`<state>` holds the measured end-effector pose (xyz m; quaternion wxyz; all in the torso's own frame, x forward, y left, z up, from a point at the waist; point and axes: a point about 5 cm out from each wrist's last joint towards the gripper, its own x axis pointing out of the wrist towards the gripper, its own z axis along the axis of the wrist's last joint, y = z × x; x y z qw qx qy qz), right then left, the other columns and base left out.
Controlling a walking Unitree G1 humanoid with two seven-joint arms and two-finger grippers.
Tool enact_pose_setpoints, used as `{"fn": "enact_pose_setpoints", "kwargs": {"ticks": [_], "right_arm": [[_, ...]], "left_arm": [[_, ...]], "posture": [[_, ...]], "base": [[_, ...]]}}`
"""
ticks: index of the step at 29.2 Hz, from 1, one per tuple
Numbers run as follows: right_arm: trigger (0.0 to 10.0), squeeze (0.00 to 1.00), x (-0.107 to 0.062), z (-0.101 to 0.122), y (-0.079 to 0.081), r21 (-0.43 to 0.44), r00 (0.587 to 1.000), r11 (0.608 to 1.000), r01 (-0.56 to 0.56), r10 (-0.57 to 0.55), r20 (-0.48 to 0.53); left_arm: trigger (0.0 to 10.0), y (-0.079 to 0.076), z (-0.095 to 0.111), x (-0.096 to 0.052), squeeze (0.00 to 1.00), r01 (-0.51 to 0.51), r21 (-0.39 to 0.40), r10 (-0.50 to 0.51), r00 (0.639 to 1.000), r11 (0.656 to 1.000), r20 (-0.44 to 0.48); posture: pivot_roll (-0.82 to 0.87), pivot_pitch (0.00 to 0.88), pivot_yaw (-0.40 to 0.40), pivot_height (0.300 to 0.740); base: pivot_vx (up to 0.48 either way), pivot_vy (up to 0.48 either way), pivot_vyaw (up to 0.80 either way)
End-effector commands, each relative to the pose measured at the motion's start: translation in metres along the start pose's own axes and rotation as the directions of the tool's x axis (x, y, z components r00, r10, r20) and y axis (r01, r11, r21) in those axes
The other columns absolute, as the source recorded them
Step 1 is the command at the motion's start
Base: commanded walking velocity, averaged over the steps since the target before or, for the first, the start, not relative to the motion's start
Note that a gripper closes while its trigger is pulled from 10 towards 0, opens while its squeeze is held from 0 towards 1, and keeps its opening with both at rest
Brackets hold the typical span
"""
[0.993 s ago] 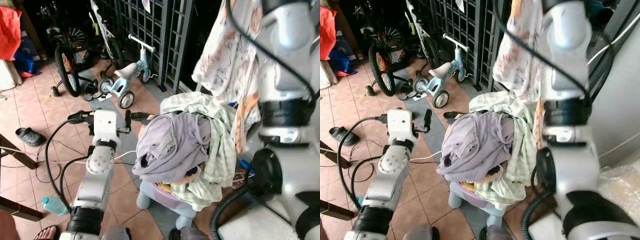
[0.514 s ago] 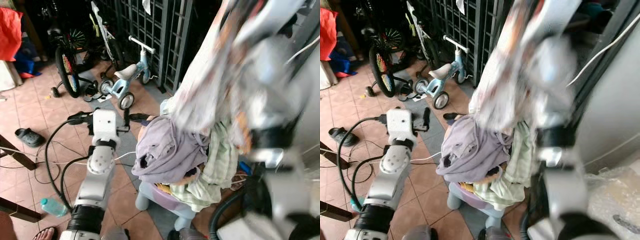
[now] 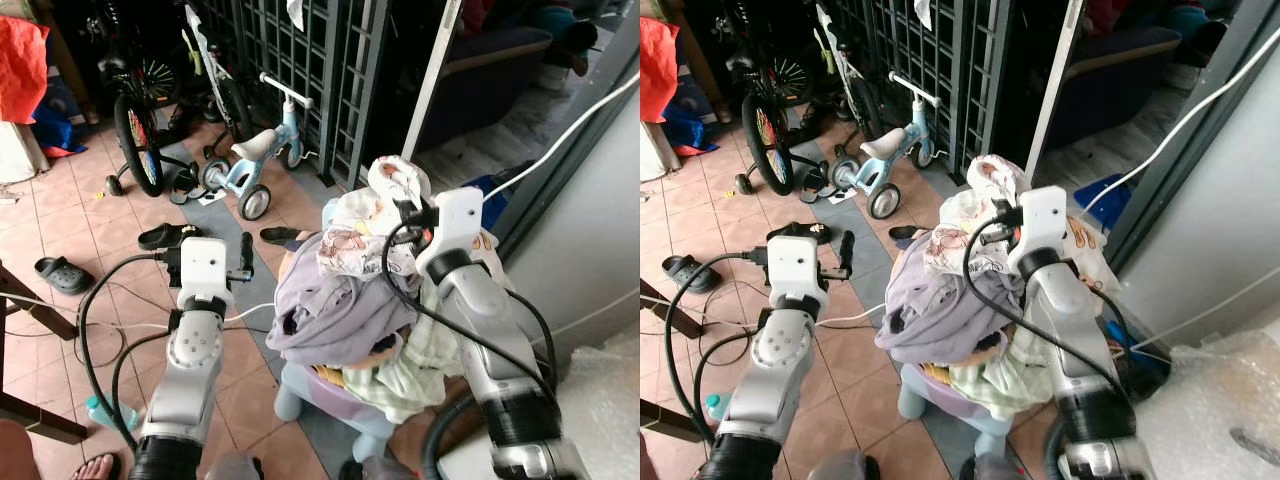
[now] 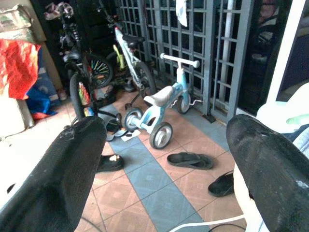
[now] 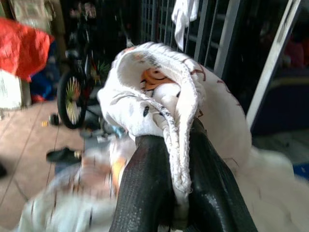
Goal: Clothes washing
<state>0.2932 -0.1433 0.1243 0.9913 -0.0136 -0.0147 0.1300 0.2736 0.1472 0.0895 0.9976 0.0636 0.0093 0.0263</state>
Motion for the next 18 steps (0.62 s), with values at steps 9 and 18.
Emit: {"fn": "enact_pose_setpoints", "kwargs": {"ticks": [9,18], "right_arm": [[10.0,0.00,-0.014,-0.003,0.004,-0.001,0.999,1.000,0.021,-0.021,-0.042],[10.0,0.00,-0.012,0.001,0.002,-0.005,0.999,1.000,0.031,-0.031,-0.043]], "left_arm": [[10.0,0.002,0.008,-0.003,0.00,0.012,0.012,-0.013,1.000,1.000,0.008],[10.0,0.004,0.009,-0.004,0.00,0.010,0.014,-0.010,1.000,1.000,-0.001]], "posture": [[-0.05,0.000,0.007,0.740],[-0.06,0.000,0.016,0.740]], "base": [[0.000,0.000,-0.10],[-0.167,0.000,-0.34]]}}
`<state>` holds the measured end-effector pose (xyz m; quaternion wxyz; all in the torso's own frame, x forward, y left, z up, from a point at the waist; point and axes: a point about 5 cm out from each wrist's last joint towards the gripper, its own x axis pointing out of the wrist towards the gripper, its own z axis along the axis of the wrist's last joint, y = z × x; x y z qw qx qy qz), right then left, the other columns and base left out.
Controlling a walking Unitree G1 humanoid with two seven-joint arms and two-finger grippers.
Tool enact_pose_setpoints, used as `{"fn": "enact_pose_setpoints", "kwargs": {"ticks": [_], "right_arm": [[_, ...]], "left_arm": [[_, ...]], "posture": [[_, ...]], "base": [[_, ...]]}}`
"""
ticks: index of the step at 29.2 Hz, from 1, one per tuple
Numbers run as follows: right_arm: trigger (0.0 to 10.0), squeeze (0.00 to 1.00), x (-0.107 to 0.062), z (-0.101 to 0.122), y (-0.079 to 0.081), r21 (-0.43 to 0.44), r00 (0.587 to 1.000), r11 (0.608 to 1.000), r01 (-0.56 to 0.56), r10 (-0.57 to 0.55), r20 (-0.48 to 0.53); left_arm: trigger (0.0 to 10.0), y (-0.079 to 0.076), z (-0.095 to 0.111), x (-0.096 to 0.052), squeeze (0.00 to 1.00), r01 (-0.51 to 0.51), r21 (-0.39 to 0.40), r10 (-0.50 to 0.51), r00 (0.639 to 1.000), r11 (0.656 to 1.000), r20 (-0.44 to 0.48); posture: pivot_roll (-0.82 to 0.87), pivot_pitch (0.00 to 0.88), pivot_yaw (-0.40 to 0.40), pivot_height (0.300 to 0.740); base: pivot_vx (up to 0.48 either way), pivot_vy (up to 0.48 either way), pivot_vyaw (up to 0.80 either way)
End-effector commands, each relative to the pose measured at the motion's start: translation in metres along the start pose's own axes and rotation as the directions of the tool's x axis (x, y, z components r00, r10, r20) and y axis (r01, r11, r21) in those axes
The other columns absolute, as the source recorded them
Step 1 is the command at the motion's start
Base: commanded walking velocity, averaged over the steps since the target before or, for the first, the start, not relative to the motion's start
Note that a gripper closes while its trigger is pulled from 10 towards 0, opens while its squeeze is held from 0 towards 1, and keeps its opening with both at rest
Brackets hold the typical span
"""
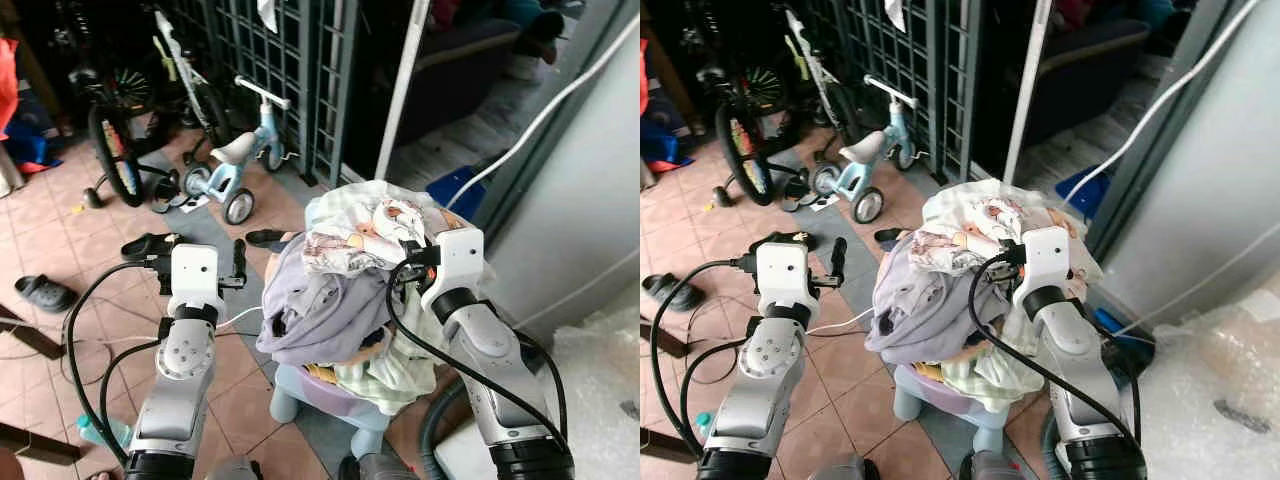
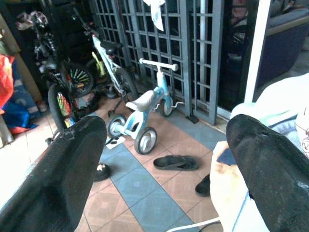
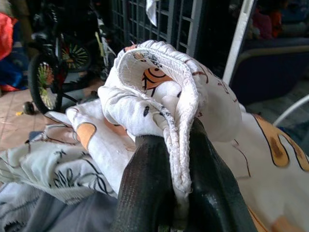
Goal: Clothes washing
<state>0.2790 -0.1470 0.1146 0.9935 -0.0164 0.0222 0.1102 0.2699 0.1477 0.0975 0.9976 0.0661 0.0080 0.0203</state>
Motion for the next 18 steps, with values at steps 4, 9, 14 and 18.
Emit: {"fn": "enact_pose_setpoints", "kwargs": {"ticks": [4,9,14,18], "right_arm": [[10.0,0.00,0.0043,0.0139,0.0005,-0.013,0.999,1.000,-0.009,0.009,0.034],[10.0,0.00,0.0057,0.0152,-0.0010,-0.018,0.999,1.000,-0.006,0.007,0.033],[10.0,0.00,0.0061,0.0151,0.0002,-0.017,0.999,1.000,-0.006,0.006,0.031],[10.0,0.00,0.0040,0.0132,0.0012,-0.011,1.000,1.000,0.000,0.001,0.023]], "left_arm": [[10.0,0.0045,0.0022,-0.0003,0.00,-0.012,0.009,0.013,1.000,1.000,-0.005],[10.0,0.0074,-0.0001,-0.0035,0.00,-0.016,0.016,0.016,1.000,1.000,-0.014],[10.0,0.0063,-0.0008,-0.0047,0.00,-0.013,0.018,0.013,1.000,1.000,-0.020],[10.0,0.0055,-0.0010,-0.0054,0.00,-0.010,0.015,0.010,1.000,1.000,-0.025]], "posture": [[-0.07,0.000,0.014,0.740],[-0.07,0.000,0.011,0.740],[-0.07,0.000,0.009,0.740],[-0.07,0.000,0.010,0.740]], "base": [[-0.263,0.000,0.00],[-0.273,0.000,0.00],[-0.274,0.000,0.00],[-0.271,0.000,0.00]]}}
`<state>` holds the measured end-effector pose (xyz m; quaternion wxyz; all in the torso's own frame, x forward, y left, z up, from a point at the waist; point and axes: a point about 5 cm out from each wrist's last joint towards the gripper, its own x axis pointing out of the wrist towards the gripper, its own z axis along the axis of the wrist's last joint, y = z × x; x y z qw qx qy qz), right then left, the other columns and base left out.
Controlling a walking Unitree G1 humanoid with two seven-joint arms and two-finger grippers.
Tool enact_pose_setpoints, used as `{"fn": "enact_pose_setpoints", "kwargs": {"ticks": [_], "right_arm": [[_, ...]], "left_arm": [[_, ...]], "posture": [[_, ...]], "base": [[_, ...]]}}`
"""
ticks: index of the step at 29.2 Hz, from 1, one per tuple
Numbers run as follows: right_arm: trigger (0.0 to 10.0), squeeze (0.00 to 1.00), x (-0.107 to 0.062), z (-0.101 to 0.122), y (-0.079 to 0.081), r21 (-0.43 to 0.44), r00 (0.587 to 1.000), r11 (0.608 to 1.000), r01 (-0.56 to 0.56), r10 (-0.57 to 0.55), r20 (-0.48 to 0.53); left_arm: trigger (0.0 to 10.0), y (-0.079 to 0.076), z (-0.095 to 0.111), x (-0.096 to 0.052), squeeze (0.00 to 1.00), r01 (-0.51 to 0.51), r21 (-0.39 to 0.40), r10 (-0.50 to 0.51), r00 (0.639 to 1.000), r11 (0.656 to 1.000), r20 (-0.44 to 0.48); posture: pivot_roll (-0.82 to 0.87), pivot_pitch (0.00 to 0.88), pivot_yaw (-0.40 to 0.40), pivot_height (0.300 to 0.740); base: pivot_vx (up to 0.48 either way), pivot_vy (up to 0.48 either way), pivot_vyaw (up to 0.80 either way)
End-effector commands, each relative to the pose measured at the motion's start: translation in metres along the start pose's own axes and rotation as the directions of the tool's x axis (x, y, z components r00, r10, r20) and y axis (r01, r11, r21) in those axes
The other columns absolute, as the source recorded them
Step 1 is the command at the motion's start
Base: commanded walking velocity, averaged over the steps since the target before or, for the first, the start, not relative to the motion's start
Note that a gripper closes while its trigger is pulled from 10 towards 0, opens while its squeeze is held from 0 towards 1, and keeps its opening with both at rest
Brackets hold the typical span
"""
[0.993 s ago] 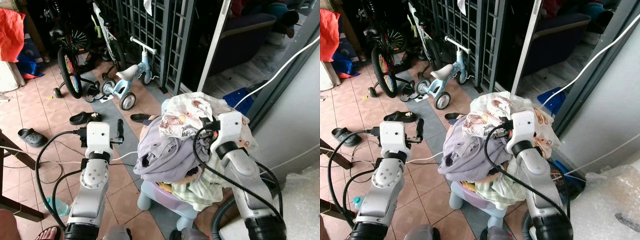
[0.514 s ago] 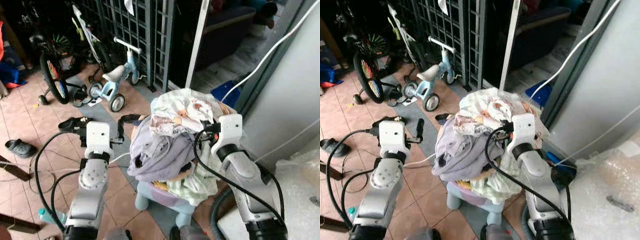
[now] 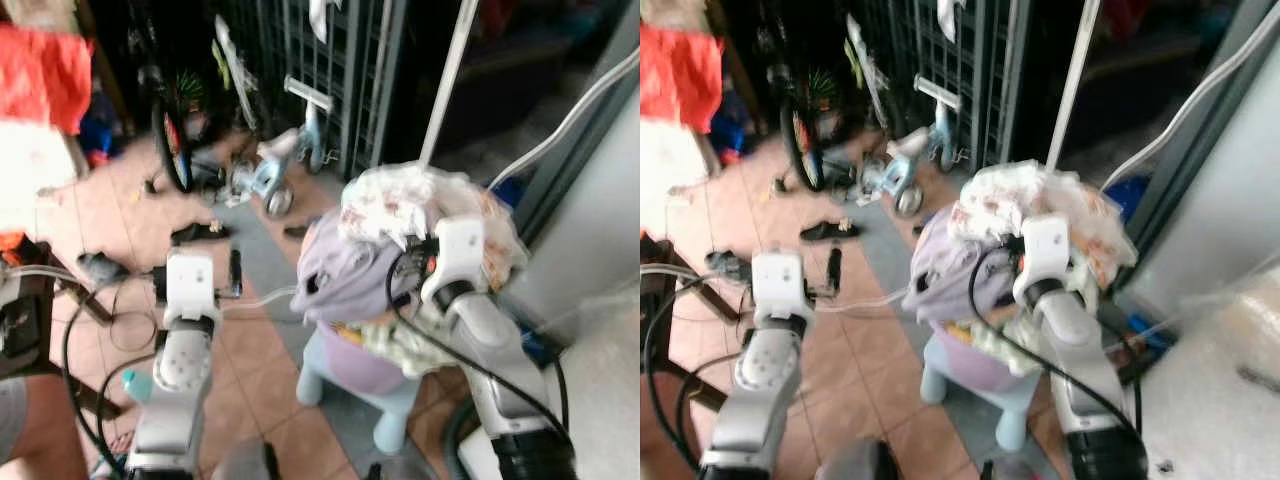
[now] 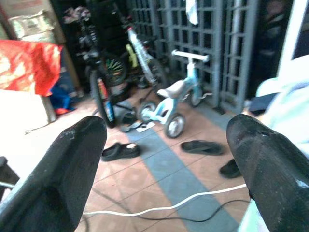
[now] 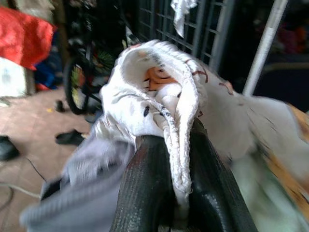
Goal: Clothes washing
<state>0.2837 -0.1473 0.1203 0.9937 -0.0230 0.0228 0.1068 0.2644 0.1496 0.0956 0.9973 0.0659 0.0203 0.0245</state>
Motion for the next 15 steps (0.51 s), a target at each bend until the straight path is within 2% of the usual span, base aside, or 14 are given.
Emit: {"fn": "enact_pose_setpoints", "kwargs": {"ticks": [1,6,15], "right_arm": [[10.0,0.00,-0.0009,0.0071,0.0023,0.002,1.000,1.000,-0.004,0.004,0.024],[10.0,0.00,-0.0025,0.0073,-0.0003,0.001,1.000,1.000,0.011,-0.011,0.024],[10.0,0.00,-0.0056,0.0089,-0.0068,-0.019,0.998,0.998,0.059,-0.059,0.038]], "left_arm": [[10.0,0.0036,0.0012,0.0000,0.00,-0.003,0.015,0.003,1.000,1.000,-0.001],[10.0,0.0037,0.0015,-0.0003,0.00,0.004,0.014,-0.004,1.000,1.000,-0.005],[10.0,0.0043,-0.0006,-0.0043,0.00,0.048,-0.005,-0.049,0.999,0.999,-0.015]], "posture": [[-0.07,0.000,0.010,0.740],[-0.07,0.000,0.013,0.740],[-0.08,0.000,0.014,0.740]], "base": [[-0.270,0.000,-0.44],[-0.271,0.000,-0.62],[0.000,0.000,-0.80]]}}
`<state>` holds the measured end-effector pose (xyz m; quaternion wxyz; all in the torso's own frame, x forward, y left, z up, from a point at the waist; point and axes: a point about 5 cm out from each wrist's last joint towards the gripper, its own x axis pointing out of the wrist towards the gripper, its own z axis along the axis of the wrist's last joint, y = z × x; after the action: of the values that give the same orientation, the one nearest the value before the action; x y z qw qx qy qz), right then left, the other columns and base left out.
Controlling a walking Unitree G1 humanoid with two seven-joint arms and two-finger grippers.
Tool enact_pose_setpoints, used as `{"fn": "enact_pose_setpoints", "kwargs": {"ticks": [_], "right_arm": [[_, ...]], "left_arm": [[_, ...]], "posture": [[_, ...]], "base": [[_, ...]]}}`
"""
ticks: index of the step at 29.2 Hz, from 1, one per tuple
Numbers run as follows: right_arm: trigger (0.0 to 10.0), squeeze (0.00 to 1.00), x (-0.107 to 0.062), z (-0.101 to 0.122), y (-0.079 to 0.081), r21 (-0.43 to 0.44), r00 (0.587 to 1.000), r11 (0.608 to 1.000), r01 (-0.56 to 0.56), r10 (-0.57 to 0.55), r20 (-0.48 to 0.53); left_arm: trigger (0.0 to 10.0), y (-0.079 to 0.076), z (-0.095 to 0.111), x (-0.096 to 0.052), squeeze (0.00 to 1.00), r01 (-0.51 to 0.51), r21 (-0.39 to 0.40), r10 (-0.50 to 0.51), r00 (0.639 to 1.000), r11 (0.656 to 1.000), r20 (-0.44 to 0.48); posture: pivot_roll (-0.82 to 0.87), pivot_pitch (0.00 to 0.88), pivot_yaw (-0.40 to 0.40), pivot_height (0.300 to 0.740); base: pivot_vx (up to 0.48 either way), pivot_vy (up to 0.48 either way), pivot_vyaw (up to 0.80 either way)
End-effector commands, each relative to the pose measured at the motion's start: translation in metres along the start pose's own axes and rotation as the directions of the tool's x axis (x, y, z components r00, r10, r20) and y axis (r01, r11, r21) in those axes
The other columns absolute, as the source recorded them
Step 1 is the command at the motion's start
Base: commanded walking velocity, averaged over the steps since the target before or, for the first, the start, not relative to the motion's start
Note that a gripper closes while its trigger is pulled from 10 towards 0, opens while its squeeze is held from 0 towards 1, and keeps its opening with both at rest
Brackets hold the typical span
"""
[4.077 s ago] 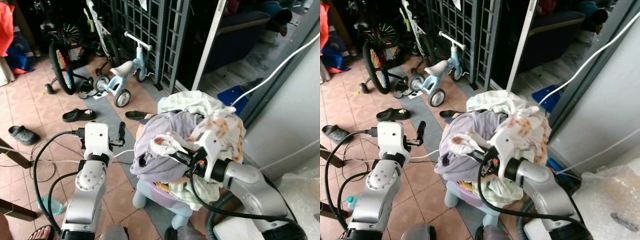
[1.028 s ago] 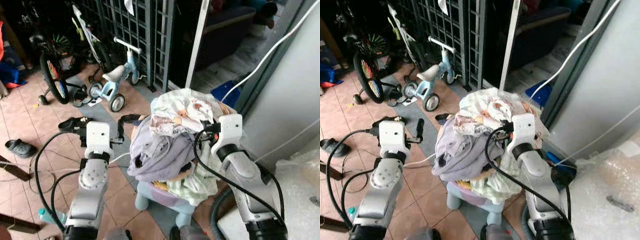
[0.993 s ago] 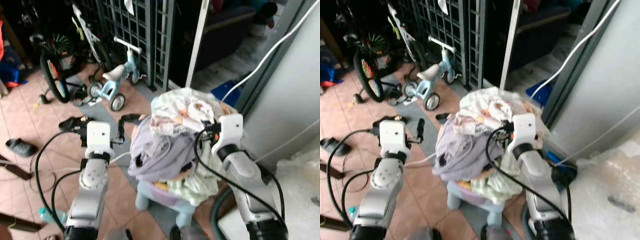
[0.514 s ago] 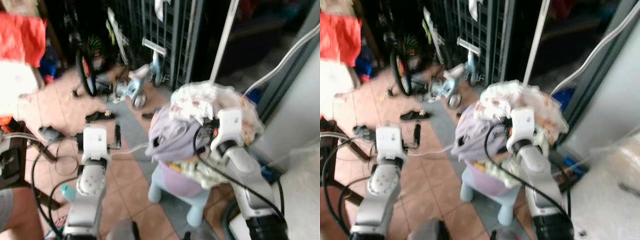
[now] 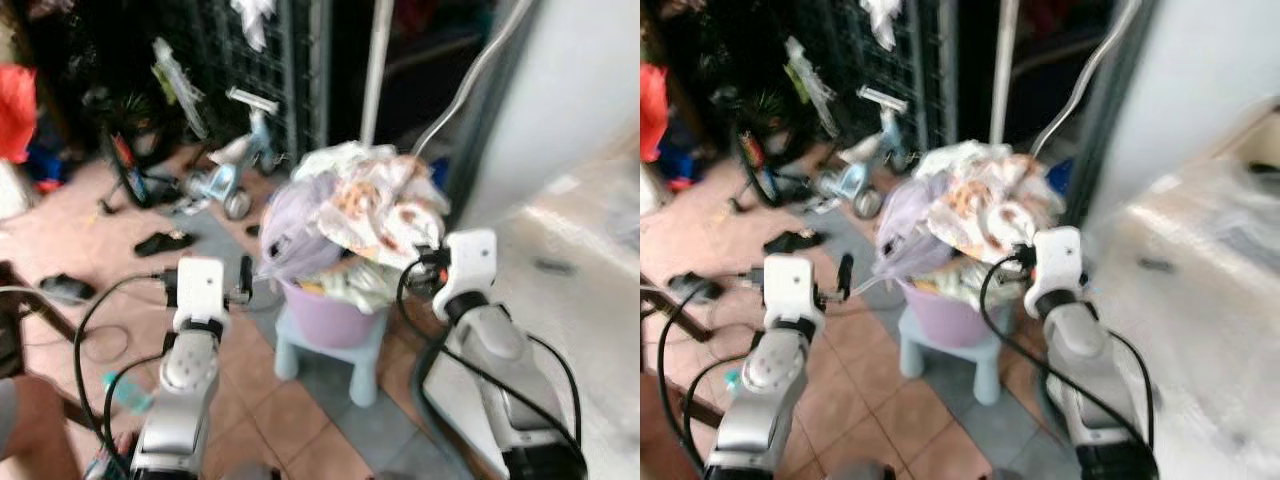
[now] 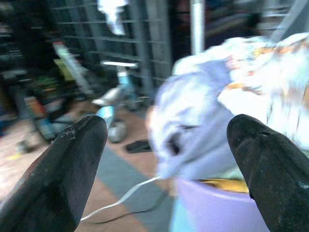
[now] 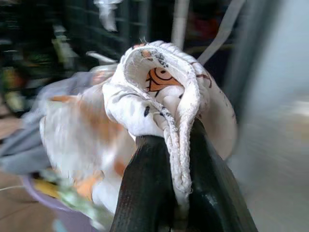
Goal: Clothes washing
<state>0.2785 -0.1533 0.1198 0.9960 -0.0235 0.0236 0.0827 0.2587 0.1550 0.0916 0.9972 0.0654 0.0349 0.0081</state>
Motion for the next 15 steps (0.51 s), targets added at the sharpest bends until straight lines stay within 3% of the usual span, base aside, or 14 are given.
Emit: {"fn": "enact_pose_setpoints", "kwargs": {"ticks": [1,15], "right_arm": [[10.0,0.00,0.001,0.011,-0.005,-0.025,0.998,0.999,0.034,-0.033,0.047],[10.0,0.00,0.005,0.015,-0.016,-0.053,0.994,0.994,0.099,-0.096,0.060]], "left_arm": [[10.0,-0.001,0.004,0.000,0.00,0.018,-0.006,-0.017,1.000,1.000,0.009],[10.0,-0.003,0.005,-0.001,0.00,0.050,-0.027,-0.049,0.999,0.998,0.013]], "posture": [[-0.07,0.000,0.013,0.740],[-0.07,0.000,0.010,0.740]], "base": [[0.000,0.000,-0.80],[0.000,0.000,-0.80]]}}
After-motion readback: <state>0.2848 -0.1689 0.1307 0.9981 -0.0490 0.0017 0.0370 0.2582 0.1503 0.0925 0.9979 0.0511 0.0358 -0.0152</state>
